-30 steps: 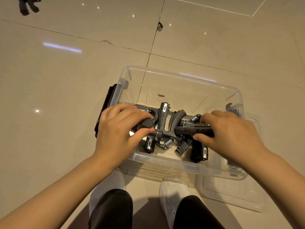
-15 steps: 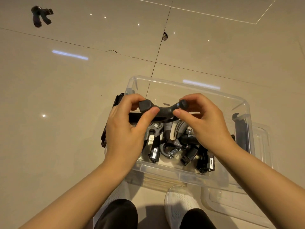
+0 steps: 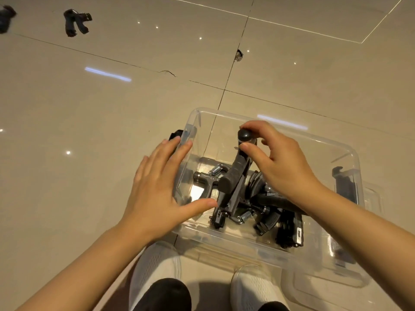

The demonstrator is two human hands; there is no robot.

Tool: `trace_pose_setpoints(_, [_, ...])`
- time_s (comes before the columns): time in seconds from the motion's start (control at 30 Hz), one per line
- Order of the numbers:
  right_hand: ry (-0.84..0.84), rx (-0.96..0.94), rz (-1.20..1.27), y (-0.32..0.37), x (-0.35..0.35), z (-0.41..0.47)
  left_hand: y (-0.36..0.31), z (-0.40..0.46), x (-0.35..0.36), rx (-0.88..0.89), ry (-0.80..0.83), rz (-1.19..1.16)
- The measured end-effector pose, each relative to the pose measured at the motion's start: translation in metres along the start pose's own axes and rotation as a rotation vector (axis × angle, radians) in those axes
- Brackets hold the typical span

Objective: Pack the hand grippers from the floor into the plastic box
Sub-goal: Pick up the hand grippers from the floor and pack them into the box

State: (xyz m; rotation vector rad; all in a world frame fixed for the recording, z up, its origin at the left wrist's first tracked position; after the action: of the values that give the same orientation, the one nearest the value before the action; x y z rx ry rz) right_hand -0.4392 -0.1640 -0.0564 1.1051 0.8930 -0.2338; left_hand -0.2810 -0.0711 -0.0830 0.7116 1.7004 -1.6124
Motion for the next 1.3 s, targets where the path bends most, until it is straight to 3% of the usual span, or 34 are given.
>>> trace_pose_setpoints(0.13, [0.261, -0.143, -0.249, 0.007, 0.055, 0.017, 0.008, -0.001, 0.012, -0.068, 0.092, -0.029])
trace_pose_setpoints(0.37, [0.430, -0.212, -0.472, -0.011, 0.127, 0.025, 0.010, 0.000, 0.013, -0.073, 0.116, -0.102])
trace_pose_setpoints(0.63, [0.482, -0.133, -0.347, -0.042, 0.145, 0.004, 0.014, 0.001, 0.014, -0.068, 0.104, -0.152])
trace_pose_setpoints(0.83, [0.726, -0.139, -0.424, -0.052, 0.155, -0.007, 0.012, 0.001, 0.013, -0.055, 0.098, -0.145])
trace_pose_setpoints(1.0, [0.601, -0.168, -0.406, -0.044, 0.150, 0.008, 0.013, 0.001, 0.014, -0.075, 0.102, -0.150])
trace_pose_setpoints(1.3, [0.663, -0.216, -0.329, -0.048, 0.150, 0.018, 0.014, 0.001, 0.013, -0.079, 0.109, -0.143])
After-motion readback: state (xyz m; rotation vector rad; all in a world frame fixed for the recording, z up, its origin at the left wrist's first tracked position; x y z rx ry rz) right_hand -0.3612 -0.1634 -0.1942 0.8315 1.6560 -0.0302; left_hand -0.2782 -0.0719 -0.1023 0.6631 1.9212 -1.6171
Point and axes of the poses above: each hand's wrist, its own z-axis towards the middle knuckle, its own x-axis out of the palm, y = z × x, the point moved 10 cm from there along z, towards the middle knuckle, and after that the axes turned 7 degrees about -x, right-handed, at the moved point
